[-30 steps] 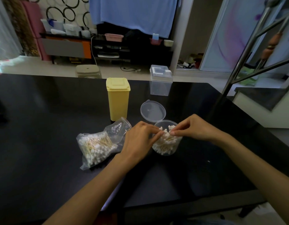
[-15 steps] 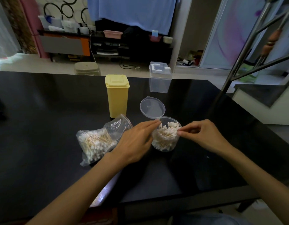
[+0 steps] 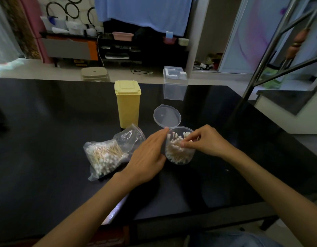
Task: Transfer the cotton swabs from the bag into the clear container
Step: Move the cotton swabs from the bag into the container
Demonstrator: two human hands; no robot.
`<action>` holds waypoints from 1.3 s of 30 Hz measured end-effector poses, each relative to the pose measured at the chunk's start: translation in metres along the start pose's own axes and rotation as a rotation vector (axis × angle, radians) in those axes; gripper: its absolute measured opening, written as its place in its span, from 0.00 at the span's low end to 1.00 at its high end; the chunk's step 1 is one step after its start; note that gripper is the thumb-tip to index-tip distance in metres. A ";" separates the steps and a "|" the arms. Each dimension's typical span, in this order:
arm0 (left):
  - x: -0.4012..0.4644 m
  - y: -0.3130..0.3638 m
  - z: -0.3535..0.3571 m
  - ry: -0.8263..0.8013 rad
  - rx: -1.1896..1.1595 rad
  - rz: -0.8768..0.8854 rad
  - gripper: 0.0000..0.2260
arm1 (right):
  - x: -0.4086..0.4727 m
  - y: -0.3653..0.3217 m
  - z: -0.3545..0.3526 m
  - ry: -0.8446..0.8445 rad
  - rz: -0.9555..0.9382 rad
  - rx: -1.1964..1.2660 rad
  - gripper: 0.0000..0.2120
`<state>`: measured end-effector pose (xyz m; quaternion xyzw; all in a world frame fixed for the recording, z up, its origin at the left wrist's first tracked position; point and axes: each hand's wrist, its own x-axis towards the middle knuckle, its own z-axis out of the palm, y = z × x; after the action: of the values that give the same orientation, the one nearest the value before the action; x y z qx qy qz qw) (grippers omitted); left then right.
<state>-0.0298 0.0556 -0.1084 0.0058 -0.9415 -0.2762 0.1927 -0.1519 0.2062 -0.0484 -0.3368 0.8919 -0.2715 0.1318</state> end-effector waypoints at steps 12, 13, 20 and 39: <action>0.024 0.011 0.012 -0.086 -0.025 -0.353 0.18 | -0.020 -0.026 0.033 -0.145 -0.104 -0.264 0.25; 0.025 0.013 0.013 -0.076 -0.025 -0.344 0.17 | -0.019 -0.023 0.035 -0.148 -0.115 -0.294 0.25; 0.022 0.012 0.003 -0.076 -0.139 -0.339 0.17 | -0.013 -0.017 0.015 -0.096 -0.043 0.033 0.22; -0.057 -0.075 -0.091 -0.322 0.247 -0.473 0.52 | 0.004 -0.069 0.078 -0.242 0.167 0.806 0.15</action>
<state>0.0490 -0.0483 -0.0974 0.2040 -0.9590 -0.1944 -0.0305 -0.0857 0.1300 -0.0732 -0.2143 0.7168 -0.5454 0.3780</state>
